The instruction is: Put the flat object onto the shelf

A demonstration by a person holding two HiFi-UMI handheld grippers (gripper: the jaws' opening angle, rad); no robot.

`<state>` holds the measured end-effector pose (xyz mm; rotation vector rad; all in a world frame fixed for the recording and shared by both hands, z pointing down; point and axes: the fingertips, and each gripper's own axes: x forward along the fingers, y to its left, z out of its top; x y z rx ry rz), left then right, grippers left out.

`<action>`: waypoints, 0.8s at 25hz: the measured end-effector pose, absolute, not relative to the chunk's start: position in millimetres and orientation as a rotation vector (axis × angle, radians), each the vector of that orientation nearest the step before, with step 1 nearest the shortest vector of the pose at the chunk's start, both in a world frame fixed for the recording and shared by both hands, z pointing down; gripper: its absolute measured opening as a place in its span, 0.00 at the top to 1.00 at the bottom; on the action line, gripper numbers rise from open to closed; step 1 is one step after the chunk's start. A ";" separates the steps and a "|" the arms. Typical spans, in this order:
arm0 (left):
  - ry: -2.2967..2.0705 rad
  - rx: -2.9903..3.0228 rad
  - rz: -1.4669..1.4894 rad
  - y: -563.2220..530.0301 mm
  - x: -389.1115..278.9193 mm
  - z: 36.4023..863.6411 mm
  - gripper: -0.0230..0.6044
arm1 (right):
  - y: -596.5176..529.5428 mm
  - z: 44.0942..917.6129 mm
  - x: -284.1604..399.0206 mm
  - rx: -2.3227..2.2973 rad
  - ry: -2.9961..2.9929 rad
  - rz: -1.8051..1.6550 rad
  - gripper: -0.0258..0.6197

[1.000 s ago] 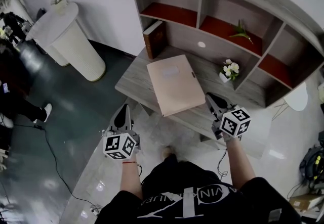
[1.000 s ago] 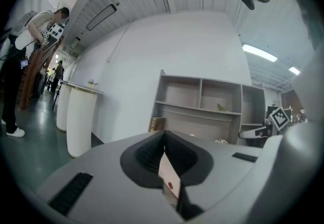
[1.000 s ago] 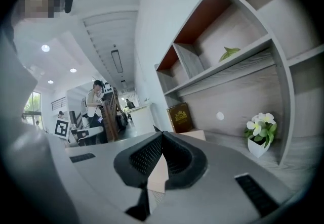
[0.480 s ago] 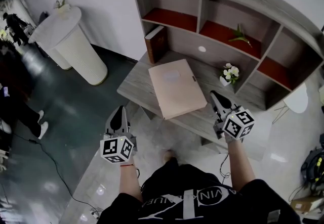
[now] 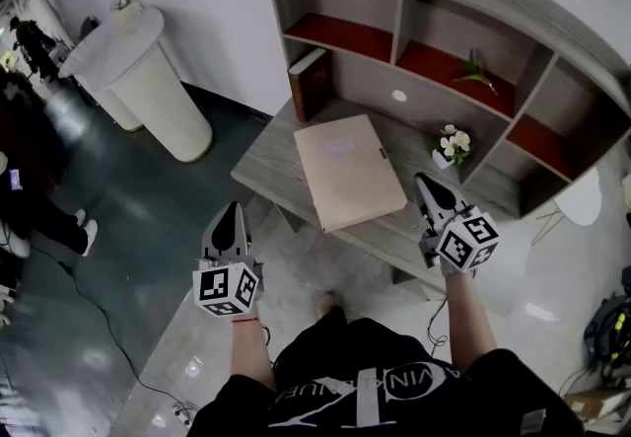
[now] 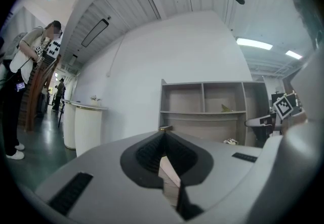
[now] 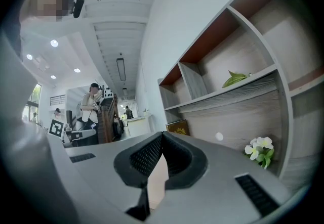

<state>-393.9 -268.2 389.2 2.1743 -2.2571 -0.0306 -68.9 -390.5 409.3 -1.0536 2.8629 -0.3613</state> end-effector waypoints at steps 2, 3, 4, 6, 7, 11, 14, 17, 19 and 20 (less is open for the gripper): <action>-2.267 2.175 -0.025 -268.5 -395.7 387.1 0.96 | -392.4 408.3 -69.7 -1.058 2.862 -0.353 0.95; -2.271 2.176 -0.024 -268.7 -396.5 386.1 0.96 | -393.5 407.7 -70.1 -1.060 2.861 -0.349 0.95; -2.276 2.175 -0.023 -268.9 -397.2 385.1 0.96 | -394.6 407.3 -70.5 -1.061 2.858 -0.346 0.95; -2.286 2.174 -0.019 -269.3 -398.5 383.6 0.96 | -396.8 406.8 -71.4 -1.061 2.855 -0.340 0.95; -2.291 2.174 -0.017 -269.5 -399.2 382.8 0.96 | -398.0 406.6 -71.8 -1.061 2.853 -0.338 0.95; -2.309 2.173 -0.016 -270.9 -401.8 378.1 0.96 | -403.2 405.1 -73.1 -1.065 2.848 -0.321 0.95; -2.327 2.172 -0.020 -271.6 -404.1 373.4 0.96 | -406.8 403.0 -74.0 -1.079 2.849 -0.282 0.95; -2.338 2.170 -0.025 -272.7 -405.1 370.9 0.96 | -410.9 402.1 -72.8 -1.095 2.831 -0.288 0.95; -2.342 2.168 -0.027 -274.0 -405.6 370.4 0.96 | -413.1 402.5 -72.6 -1.097 2.826 -0.294 0.95; -2.343 2.167 -0.029 -274.6 -405.7 370.4 0.96 | -413.7 403.1 -72.6 -1.097 2.828 -0.293 0.95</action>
